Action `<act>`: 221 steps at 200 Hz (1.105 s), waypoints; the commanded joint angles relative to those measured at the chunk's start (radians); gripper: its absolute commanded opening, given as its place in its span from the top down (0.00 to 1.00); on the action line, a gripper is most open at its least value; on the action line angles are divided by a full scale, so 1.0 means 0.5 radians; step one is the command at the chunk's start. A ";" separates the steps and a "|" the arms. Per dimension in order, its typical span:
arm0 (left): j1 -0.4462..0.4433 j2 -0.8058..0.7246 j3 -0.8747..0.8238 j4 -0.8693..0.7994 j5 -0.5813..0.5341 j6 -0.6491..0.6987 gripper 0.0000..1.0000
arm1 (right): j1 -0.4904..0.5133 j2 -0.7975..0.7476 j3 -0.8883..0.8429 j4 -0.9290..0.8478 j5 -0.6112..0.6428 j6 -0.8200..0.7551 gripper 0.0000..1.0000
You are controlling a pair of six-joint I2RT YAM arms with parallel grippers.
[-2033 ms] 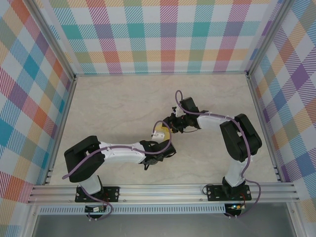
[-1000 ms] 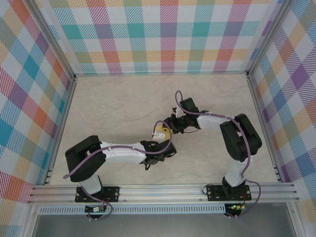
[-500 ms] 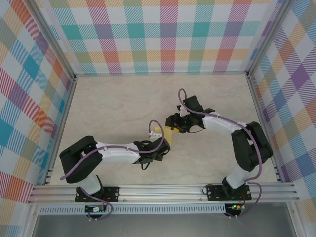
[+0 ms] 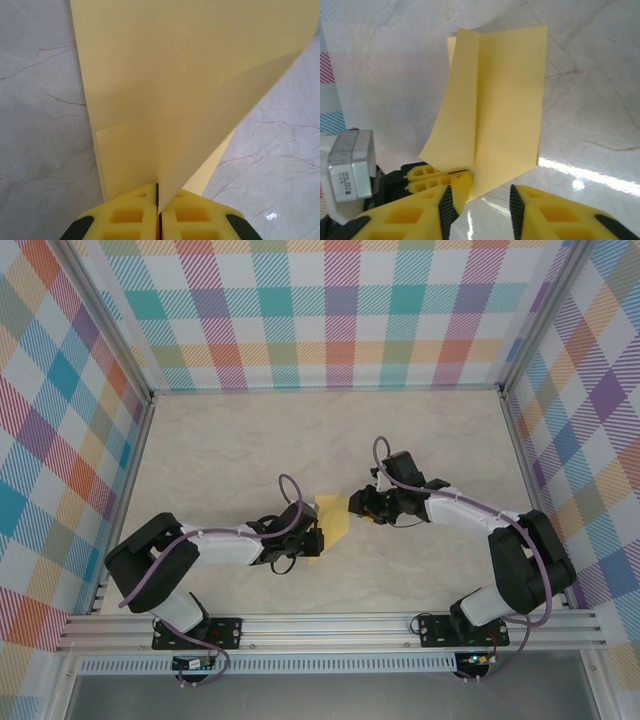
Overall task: Fold a paper plane with a square sheet of paper (pick it up from the middle)
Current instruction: Fourth fold the wing at the center of the table.
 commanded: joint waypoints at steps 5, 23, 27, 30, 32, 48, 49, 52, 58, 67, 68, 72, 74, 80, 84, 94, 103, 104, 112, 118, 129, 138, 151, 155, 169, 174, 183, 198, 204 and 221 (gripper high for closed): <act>0.067 0.012 -0.063 0.104 0.205 0.017 0.92 | 0.064 0.017 -0.019 0.170 -0.112 0.027 0.71; 0.105 0.020 -0.081 0.133 0.254 0.007 0.92 | 0.099 0.069 -0.026 0.290 -0.176 0.077 0.77; 0.110 0.020 -0.087 0.142 0.271 0.006 0.92 | 0.109 0.084 -0.029 0.316 -0.190 0.087 0.78; 0.114 0.023 -0.090 0.148 0.282 0.005 0.92 | 0.119 0.098 -0.027 0.334 -0.196 0.095 0.79; 0.119 0.023 -0.091 0.153 0.288 0.002 0.92 | 0.124 0.107 -0.026 0.345 -0.202 0.102 0.79; 0.149 0.032 -0.102 0.172 0.354 0.004 0.92 | 0.165 0.180 0.000 0.399 -0.219 0.140 0.82; 0.152 0.034 -0.103 0.172 0.356 0.004 0.92 | 0.167 0.184 0.004 0.409 -0.222 0.142 0.82; 0.157 0.037 -0.106 0.177 0.364 0.003 0.91 | 0.176 0.196 0.008 0.424 -0.225 0.149 0.83; 0.168 0.038 -0.108 0.188 0.385 0.001 0.91 | 0.190 0.224 0.014 0.451 -0.231 0.160 0.83; 0.184 0.046 -0.113 0.203 0.422 -0.002 0.91 | 0.208 0.265 0.024 0.493 -0.244 0.186 0.84; 0.184 0.045 -0.113 0.203 0.426 -0.002 0.91 | 0.209 0.271 0.025 0.500 -0.245 0.190 0.84; 0.193 0.047 -0.115 0.207 0.440 -0.005 0.91 | 0.215 0.289 0.028 0.520 -0.251 0.199 0.84; 0.197 0.046 -0.117 0.209 0.445 -0.005 0.91 | 0.218 0.298 0.031 0.526 -0.254 0.206 0.84; 0.208 0.045 -0.122 0.218 0.458 -0.007 0.91 | 0.225 0.324 0.037 0.545 -0.256 0.222 0.84; 0.212 0.045 -0.127 0.223 0.465 -0.008 0.91 | 0.228 0.338 0.041 0.563 -0.264 0.235 0.84; 0.230 0.045 -0.134 0.238 0.494 -0.017 0.91 | 0.231 0.372 0.044 0.610 -0.280 0.257 0.84; 0.247 0.051 -0.137 0.251 0.532 -0.017 0.91 | 0.232 0.392 0.050 0.630 -0.281 0.273 0.84; 0.248 0.054 -0.139 0.252 0.538 -0.017 0.91 | 0.232 0.393 0.052 0.634 -0.281 0.275 0.84; 0.259 0.058 -0.137 0.258 0.561 -0.018 0.91 | 0.235 0.415 0.062 0.647 -0.302 0.281 0.84; 0.262 0.059 -0.140 0.258 0.562 -0.018 0.91 | 0.235 0.431 0.070 0.668 -0.324 0.289 0.84; 0.268 0.061 -0.140 0.263 0.569 -0.020 0.91 | 0.240 0.458 0.077 0.708 -0.344 0.317 0.84; 0.277 0.066 -0.140 0.267 0.578 -0.021 0.91 | 0.249 0.475 0.083 0.738 -0.357 0.328 0.84; 0.289 0.072 -0.134 0.271 0.600 -0.019 0.91 | 0.259 0.502 0.108 0.725 -0.359 0.322 0.84; 0.291 0.074 -0.134 0.271 0.601 -0.021 0.91 | 0.262 0.508 0.114 0.721 -0.361 0.322 0.84; 0.295 0.084 -0.131 0.269 0.616 -0.018 0.91 | 0.265 0.528 0.121 0.710 -0.325 0.328 0.83; 0.297 0.084 -0.131 0.272 0.622 -0.019 0.91 | 0.265 0.536 0.124 0.700 -0.300 0.331 0.83; 0.302 0.087 -0.131 0.274 0.631 -0.020 0.91 | 0.264 0.542 0.131 0.678 -0.255 0.329 0.83; 0.308 0.074 -0.134 0.266 0.627 -0.022 0.89 | 0.262 0.555 0.149 0.636 -0.195 0.323 0.83; 0.311 0.065 -0.134 0.258 0.623 -0.023 0.88 | 0.262 0.563 0.157 0.621 -0.179 0.323 0.83; 0.312 0.027 -0.131 0.206 0.599 -0.007 0.84 | 0.264 0.581 0.170 0.602 -0.158 0.316 0.83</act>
